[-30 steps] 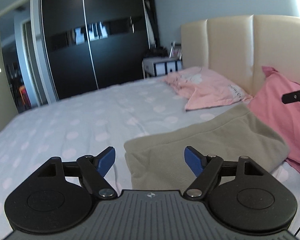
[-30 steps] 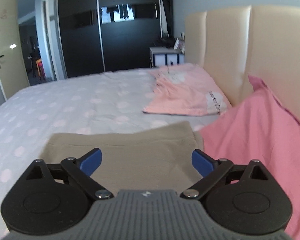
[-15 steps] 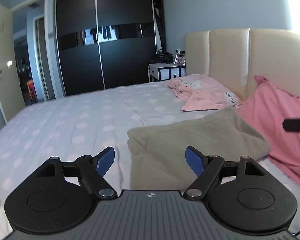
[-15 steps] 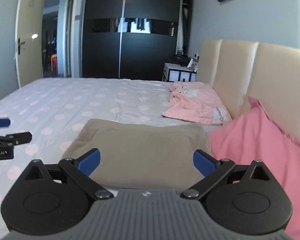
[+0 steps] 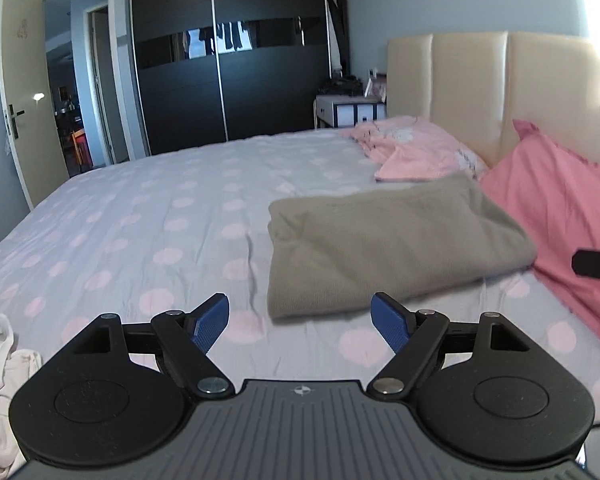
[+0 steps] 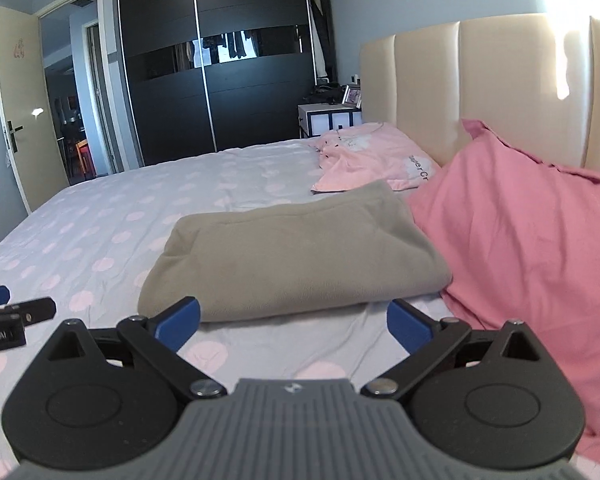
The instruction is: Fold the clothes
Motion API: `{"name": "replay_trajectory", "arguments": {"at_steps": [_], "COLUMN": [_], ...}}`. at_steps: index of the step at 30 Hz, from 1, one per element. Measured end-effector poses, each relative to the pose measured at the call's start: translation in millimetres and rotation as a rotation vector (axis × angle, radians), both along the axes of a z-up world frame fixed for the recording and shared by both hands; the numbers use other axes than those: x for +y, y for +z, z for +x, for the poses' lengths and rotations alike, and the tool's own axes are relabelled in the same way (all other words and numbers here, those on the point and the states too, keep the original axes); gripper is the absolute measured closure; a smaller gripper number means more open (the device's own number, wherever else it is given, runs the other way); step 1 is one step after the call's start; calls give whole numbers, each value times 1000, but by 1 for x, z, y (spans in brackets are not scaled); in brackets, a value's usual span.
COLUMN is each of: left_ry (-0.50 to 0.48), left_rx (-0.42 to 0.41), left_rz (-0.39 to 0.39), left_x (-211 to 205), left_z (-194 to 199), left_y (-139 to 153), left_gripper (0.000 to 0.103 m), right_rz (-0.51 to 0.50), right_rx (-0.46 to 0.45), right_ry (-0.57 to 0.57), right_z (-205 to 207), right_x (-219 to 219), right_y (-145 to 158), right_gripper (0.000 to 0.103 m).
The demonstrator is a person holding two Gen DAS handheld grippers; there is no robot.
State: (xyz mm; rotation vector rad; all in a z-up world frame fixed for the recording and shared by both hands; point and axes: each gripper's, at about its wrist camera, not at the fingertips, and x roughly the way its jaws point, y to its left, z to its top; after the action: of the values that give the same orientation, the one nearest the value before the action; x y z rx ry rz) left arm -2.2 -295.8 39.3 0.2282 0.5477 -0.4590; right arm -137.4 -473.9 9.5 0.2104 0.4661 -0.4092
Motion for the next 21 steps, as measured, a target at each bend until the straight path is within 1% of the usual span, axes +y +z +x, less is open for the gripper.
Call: {"name": "replay_trajectory", "arguments": {"at_steps": [2,5,7,9,14,21], "left_ry": [4,7,15,22,34,26], "left_rx": [31,81,80,73,91,82], "left_rz": [-3,-25,-16,-5,-12,-3], "left_x": [1,2,2,2,3,-2], "left_z": [-4,-7,-10,-13,-17,-21], "left_y": [-6,-13,-16,-18,-22,-21], "left_gripper": [25,25,25,25,25,25], "right_rz": [-1,-32,-51,-45,-55,-67], "right_rx": [11,35,43,47,63,79], "right_ry": [0,40,47,55,64,91], "right_z": [1,6,7,8,10,8], "right_x": [3,10,14,14,16,20], "right_y": [-5,-10,-14,-16,-20,-22], "right_gripper": [2,2,2,2,2,2]}}
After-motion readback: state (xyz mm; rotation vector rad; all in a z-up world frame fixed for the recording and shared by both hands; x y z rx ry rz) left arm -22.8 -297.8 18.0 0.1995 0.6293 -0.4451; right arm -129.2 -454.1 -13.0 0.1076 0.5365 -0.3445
